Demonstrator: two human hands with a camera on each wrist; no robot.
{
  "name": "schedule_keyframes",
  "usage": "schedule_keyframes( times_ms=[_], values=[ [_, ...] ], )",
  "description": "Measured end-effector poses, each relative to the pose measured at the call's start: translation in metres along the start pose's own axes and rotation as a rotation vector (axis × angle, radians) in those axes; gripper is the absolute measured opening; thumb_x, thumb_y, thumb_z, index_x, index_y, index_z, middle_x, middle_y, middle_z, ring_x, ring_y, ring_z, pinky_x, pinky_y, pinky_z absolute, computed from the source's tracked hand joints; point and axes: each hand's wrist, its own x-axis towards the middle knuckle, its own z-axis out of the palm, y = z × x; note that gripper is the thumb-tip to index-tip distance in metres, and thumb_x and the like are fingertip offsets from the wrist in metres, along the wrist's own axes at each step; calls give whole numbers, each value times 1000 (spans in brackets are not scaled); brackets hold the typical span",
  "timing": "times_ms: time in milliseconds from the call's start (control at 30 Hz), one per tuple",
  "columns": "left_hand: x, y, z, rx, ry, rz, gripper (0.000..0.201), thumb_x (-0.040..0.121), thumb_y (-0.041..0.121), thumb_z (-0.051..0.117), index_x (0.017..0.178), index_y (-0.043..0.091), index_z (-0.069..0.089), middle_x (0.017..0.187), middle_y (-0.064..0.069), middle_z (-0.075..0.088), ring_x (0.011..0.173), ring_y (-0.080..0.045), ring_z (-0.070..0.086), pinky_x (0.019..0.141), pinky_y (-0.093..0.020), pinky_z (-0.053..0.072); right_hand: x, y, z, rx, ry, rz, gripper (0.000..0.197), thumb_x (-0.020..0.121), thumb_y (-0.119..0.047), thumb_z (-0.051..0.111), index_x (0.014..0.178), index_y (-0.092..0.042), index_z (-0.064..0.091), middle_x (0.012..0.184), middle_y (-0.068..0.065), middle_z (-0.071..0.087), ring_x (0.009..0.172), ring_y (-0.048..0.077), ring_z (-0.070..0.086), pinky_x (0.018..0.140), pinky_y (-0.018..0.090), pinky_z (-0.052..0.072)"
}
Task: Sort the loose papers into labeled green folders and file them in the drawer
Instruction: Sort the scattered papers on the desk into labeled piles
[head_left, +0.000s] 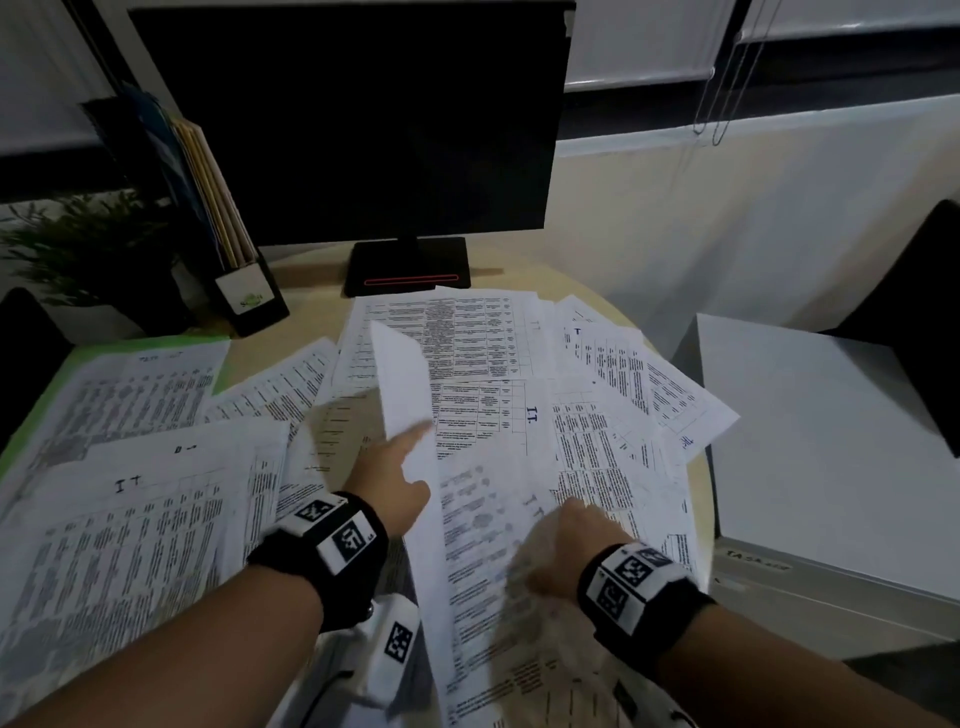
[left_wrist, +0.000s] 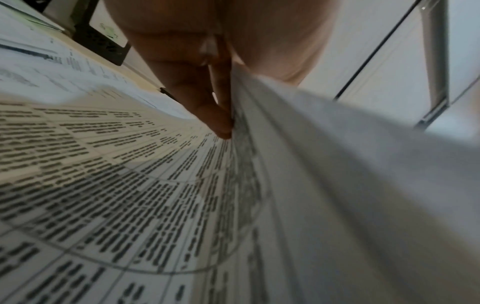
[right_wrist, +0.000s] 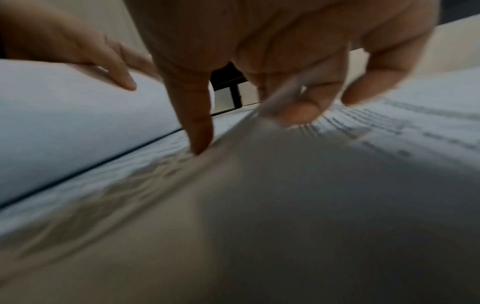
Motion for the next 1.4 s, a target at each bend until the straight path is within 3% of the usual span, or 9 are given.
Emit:
schedule_keyframes(
  times_ms=[100,200,533,733,967,1067,1167,1267,1400],
  values=[
    [-8,2,3,138,-85,43,54,87,3,52,137,23,50,142,1,48,129,-13,45,99,-14,29,7,3,1,57,22,-71,17,88,-33,57,84,-18,52,85,-4,58,76,14,55,68,23,49],
    [-16,6,3,202,-106,71,54,88,6,50,139,22,48,143,1,46,130,-13,44,107,-19,30,10,4,-9,167,115,-90,29,92,-30,54,66,-21,43,67,-8,46,61,6,45,48,16,31],
    [-17,26,-4,234,-55,131,56,90,7,46,143,26,42,146,3,41,132,-14,41,108,-24,31,29,11,-69,41,352,-60,13,95,-28,50,87,-18,55,78,-3,54,72,14,52,67,26,41],
    [-14,24,6,224,-134,167,55,90,10,50,142,28,42,146,2,40,132,-14,40,110,-26,33,26,7,-54,674,73,-85,28,93,-13,53,121,-11,55,94,4,64,76,19,63,56,21,50],
    [-27,32,18,235,-224,96,104,49,72,76,139,36,37,137,14,36,126,-12,40,104,-35,39,33,-26,-43,971,129,-192,49,85,8,47,117,-29,49,109,10,62,83,24,62,61,27,49],
    [-25,32,25,290,-88,146,58,76,45,70,125,27,45,122,7,45,110,-14,49,93,-32,45,27,-37,-58,1173,0,-283,44,85,10,47,116,-20,55,102,10,60,69,21,58,54,25,46],
    [-18,33,22,97,105,83,28,86,18,57,113,20,49,104,2,51,93,-17,55,83,-33,50,23,-31,-64,1492,-214,-364,69,80,-21,72,138,-25,37,127,6,58,93,18,62,78,39,54],
    [-4,41,6,-136,256,36,54,83,5,58,130,19,36,110,0,52,96,-20,55,82,-32,49,10,-25,-56,931,-161,-474,124,53,-47,86,150,-37,9,154,-9,26,138,17,31,112,45,29],
    [18,70,-1,-279,163,112,79,84,1,58,138,35,12,130,0,43,106,-18,50,83,-27,44,1,-41,-24,587,-11,-574,124,61,-32,86,152,-29,1,146,-12,34,130,10,39,99,18,36]
  ],
)
